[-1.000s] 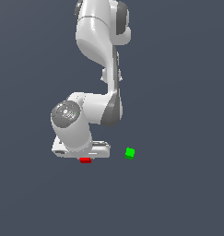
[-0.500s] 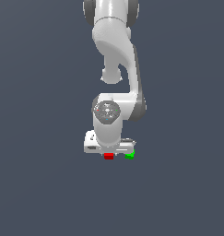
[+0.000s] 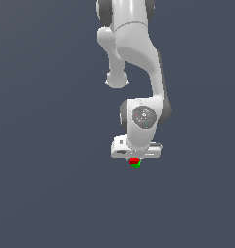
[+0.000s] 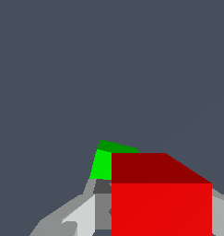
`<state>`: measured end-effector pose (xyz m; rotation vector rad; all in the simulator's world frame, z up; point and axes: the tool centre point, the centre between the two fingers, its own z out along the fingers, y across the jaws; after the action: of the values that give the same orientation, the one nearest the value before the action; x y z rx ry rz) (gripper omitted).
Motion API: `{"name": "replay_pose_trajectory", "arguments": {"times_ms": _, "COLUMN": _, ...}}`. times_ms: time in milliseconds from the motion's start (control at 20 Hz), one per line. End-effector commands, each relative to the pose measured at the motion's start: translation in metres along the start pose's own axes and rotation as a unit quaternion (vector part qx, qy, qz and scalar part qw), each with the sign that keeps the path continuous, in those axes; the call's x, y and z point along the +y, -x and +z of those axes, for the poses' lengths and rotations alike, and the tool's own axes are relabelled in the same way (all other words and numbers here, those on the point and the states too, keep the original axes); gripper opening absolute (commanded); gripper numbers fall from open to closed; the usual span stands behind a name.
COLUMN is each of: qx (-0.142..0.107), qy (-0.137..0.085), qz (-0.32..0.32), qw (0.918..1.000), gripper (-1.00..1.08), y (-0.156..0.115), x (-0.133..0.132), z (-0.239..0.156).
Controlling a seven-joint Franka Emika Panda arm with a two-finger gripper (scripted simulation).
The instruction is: Stack the red cube on top of the green cube.
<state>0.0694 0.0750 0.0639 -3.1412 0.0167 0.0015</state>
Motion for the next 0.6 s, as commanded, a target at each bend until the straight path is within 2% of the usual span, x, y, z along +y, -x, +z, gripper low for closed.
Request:
{"name": "replay_pose_trajectory", "arguments": {"times_ms": 0, "qx": 0.001, "qy": 0.0, "qz": 0.001, "qw": 1.0, "gripper": -1.0, "y": 0.0021, "x": -0.0109, "z": 0.0023}}
{"name": "replay_pose_trajectory", "arguments": {"times_ms": 200, "qx": 0.0, "qy": 0.0, "qz": 0.001, "qw": 1.0, "gripper": -1.0, "y": 0.0026, "x": -0.0168, "z": 0.0041}}
{"name": "replay_pose_trajectory", "arguments": {"times_ms": 250, "qx": 0.0, "qy": 0.0, "qz": 0.001, "qw": 1.0, "gripper": 1.0, "y": 0.0026, "x": -0.0168, "z": 0.0041}}
{"name": "replay_pose_trajectory", "arguments": {"times_ms": 550, "qx": 0.0, "qy": 0.0, "qz": 0.001, "qw": 1.0, "gripper": 1.0, "y": 0.0026, "x": -0.0168, "z": 0.0041}}
